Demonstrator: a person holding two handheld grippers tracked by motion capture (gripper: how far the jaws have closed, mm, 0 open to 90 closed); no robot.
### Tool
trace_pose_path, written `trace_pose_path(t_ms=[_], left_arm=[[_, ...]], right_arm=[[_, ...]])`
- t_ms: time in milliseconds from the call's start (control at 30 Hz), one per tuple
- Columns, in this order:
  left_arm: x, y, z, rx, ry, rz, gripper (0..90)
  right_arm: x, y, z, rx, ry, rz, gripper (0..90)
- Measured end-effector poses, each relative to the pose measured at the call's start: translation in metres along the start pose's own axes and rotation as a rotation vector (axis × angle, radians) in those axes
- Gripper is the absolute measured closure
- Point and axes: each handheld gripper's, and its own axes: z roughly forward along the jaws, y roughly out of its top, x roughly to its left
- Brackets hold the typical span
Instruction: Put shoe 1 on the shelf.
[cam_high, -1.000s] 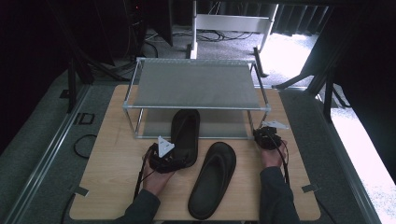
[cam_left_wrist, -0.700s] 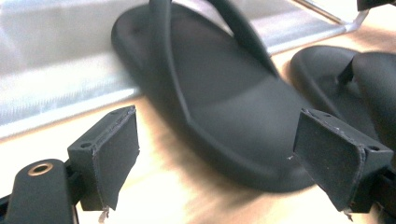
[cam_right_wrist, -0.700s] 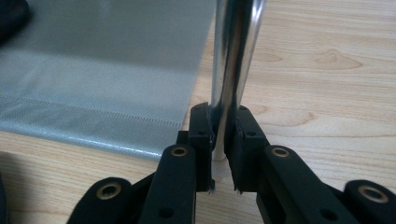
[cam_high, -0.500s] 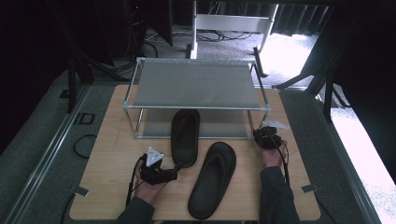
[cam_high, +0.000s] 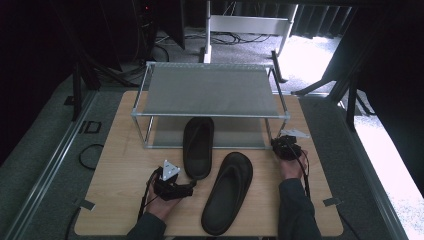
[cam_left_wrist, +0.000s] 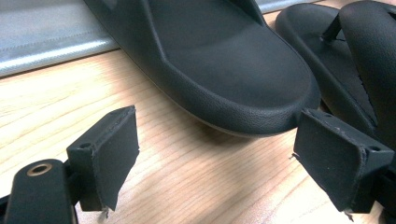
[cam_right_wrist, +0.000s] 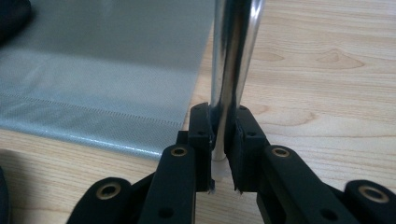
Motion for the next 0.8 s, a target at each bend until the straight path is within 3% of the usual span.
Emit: trace_pose_path(t_ms=[200, 433, 800], left_arm=[[-0.005, -0.001, 0.002, 0.022, -0.013, 0.034, 10.7], [-0.013, -0.001, 0.008, 0.050, 0.030, 0.093, 10.2], [-0.010, 0.006, 0.010, 0.059, -0.005, 0.077, 9.7]], right_arm=[[0.000, 0.000, 0.000, 0.001, 0.000, -0.003, 80.6], [0.000, 0.000, 0.000, 0.001, 0.000, -0.004, 80.5], [0.000, 0.000, 0.000, 0.001, 0.001, -0.003, 80.4]])
